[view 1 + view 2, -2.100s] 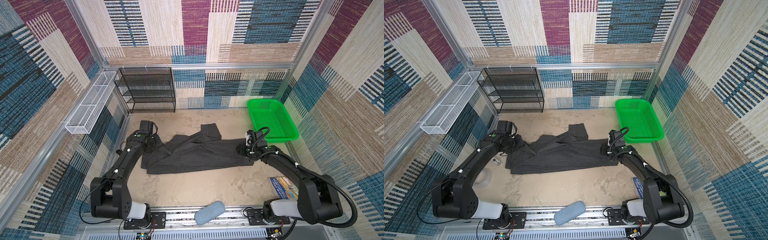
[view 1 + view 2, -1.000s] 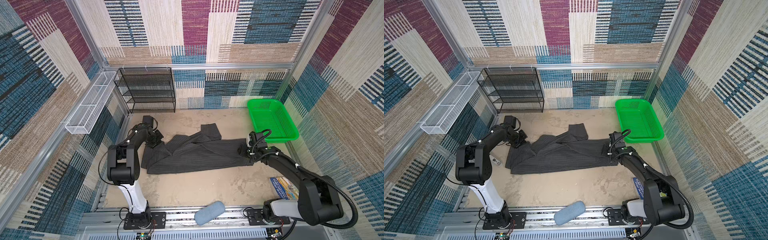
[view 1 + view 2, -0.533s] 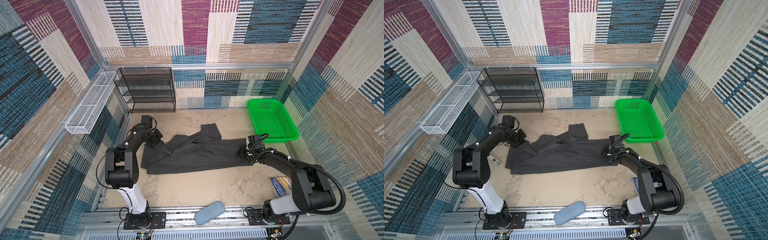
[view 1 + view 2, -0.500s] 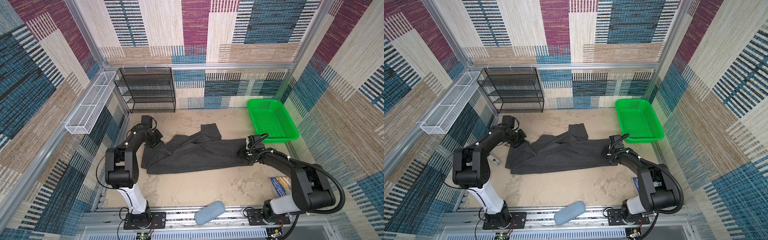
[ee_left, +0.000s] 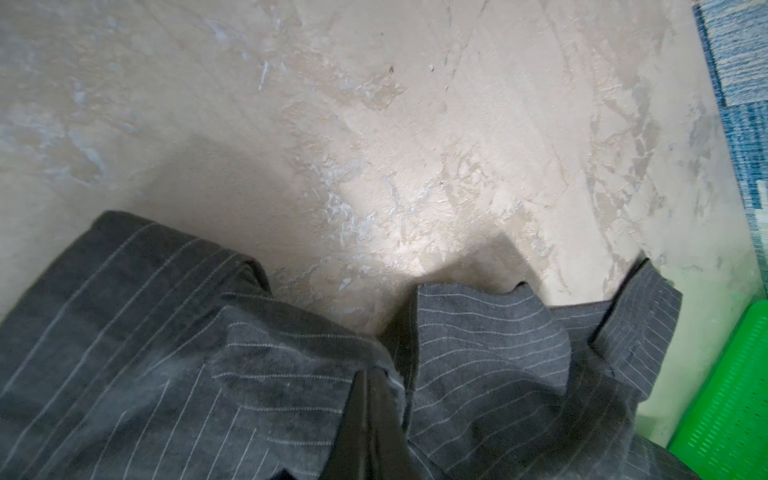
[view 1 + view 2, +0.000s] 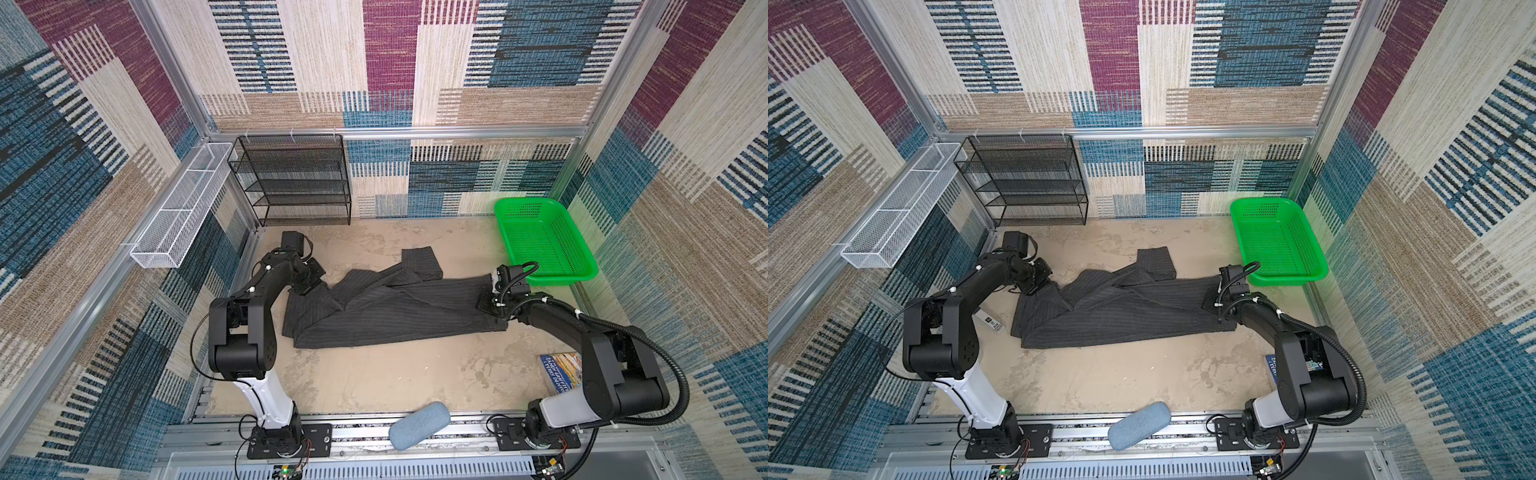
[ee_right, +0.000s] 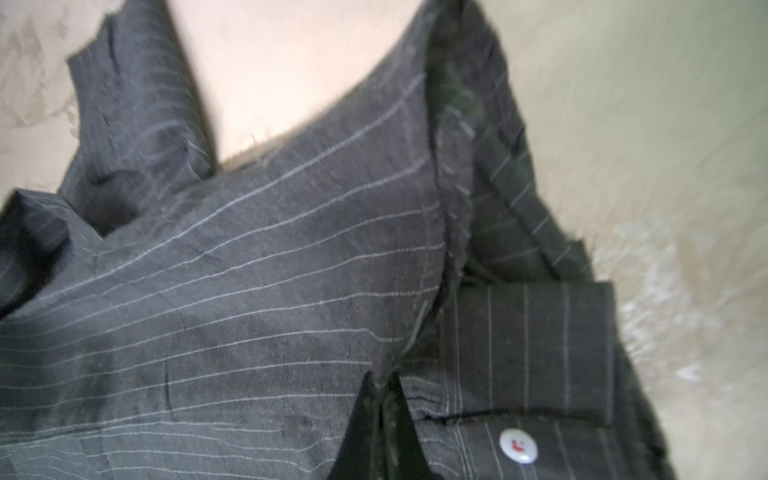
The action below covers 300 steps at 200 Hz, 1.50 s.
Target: Fold and stack the long sleeve shirts
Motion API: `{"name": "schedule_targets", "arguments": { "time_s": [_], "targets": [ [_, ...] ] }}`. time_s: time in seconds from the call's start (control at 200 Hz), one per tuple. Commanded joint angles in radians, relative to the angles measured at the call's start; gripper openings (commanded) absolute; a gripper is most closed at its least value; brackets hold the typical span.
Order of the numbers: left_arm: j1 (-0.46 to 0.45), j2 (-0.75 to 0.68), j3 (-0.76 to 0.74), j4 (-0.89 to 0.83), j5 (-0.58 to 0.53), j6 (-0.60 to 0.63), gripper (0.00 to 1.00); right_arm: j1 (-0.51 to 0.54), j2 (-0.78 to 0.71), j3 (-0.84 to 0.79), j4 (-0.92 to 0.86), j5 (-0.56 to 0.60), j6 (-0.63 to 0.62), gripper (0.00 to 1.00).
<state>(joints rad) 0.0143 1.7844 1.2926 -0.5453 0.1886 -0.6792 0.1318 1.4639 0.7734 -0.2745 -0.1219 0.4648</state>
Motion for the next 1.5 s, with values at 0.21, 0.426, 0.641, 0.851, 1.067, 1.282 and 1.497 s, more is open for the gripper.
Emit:
{"name": "schedule_targets", "arguments": {
  "time_s": [0.21,0.426,0.641,0.851,1.067,1.282,1.497],
  "targets": [
    [0.054,-0.04,-0.028,0.028,-0.023,0.047,0.0,-0.071,-0.047,0.079,-0.096,0.08,-0.125,0.03],
    [0.062,-0.047,-0.046,0.042,0.019,0.037,0.0,-0.09,-0.044,0.096,-0.101,0.077,-0.154,0.03],
    [0.042,-0.035,-0.032,0.042,0.162,0.003,0.2,-0.09,-0.028,0.068,-0.058,0.03,-0.143,0.03],
    [0.003,0.025,0.061,0.0,0.192,0.018,0.36,-0.09,-0.03,0.04,-0.038,0.009,-0.146,0.03],
    [-0.061,0.099,0.171,-0.097,0.145,0.07,0.4,-0.09,-0.043,0.023,-0.031,0.004,-0.149,0.03],
    [-0.082,0.1,0.174,-0.187,0.073,0.125,0.39,-0.09,-0.047,0.017,-0.023,-0.003,-0.151,0.03],
    [-0.109,0.09,0.168,-0.225,0.017,0.159,0.39,-0.09,-0.051,0.004,-0.014,-0.01,-0.15,0.03]
  ]
}}
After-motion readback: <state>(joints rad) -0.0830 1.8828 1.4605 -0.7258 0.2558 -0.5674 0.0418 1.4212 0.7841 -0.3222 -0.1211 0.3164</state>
